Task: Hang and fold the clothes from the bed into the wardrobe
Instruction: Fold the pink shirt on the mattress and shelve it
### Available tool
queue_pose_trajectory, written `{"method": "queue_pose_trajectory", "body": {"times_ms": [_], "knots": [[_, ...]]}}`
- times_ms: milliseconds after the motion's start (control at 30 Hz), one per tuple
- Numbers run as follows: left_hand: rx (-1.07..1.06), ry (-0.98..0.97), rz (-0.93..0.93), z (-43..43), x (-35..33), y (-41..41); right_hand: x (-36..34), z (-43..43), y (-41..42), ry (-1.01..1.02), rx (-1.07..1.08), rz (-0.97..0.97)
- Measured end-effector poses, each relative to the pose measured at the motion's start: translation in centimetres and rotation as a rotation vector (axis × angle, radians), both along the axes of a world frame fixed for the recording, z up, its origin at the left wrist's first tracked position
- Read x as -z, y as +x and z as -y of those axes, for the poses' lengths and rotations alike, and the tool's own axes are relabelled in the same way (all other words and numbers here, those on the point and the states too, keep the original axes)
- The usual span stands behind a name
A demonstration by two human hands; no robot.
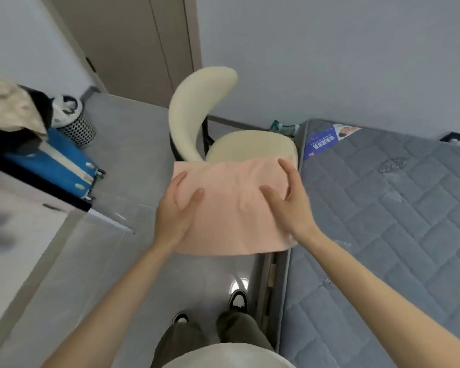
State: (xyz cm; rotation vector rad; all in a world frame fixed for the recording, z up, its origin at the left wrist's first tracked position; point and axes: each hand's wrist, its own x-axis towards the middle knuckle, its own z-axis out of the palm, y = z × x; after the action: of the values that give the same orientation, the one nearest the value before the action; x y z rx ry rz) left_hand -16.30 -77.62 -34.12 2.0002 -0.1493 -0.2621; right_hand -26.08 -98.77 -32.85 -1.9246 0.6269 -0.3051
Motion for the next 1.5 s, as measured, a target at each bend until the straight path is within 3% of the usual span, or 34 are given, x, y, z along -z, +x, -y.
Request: {"method": "queue_pose_trajectory", "body": {"times_ms": [200,467,700,1267,1500], "knots": [[-0.219,-0.052,0.044,-15.1,-5.0,-2.6,-5.8,-13.0,3.1,-0.039,-0.256,0.067],[-0.493,0.027,0.154,-35.8,-10.7,-6.3,-10.5,-32.9,5.8,-0.018,-0.547,0.155],[-0.709,0.046,0.230,-49.0,-17.7,-8.5,-16.0,-46.8,7.4,0.053,-0.750,0.279],[-0.958,0.050,0.601,-64.2,-41.6,2.1,-41.3,-64.7,25.2,0.100,-1.023,0.701],[-1.060,0.122,0.685,-67.9,-49.8,7.7,-49.7,-70.1,32.8,0.153,-1.078,0.763]]}}
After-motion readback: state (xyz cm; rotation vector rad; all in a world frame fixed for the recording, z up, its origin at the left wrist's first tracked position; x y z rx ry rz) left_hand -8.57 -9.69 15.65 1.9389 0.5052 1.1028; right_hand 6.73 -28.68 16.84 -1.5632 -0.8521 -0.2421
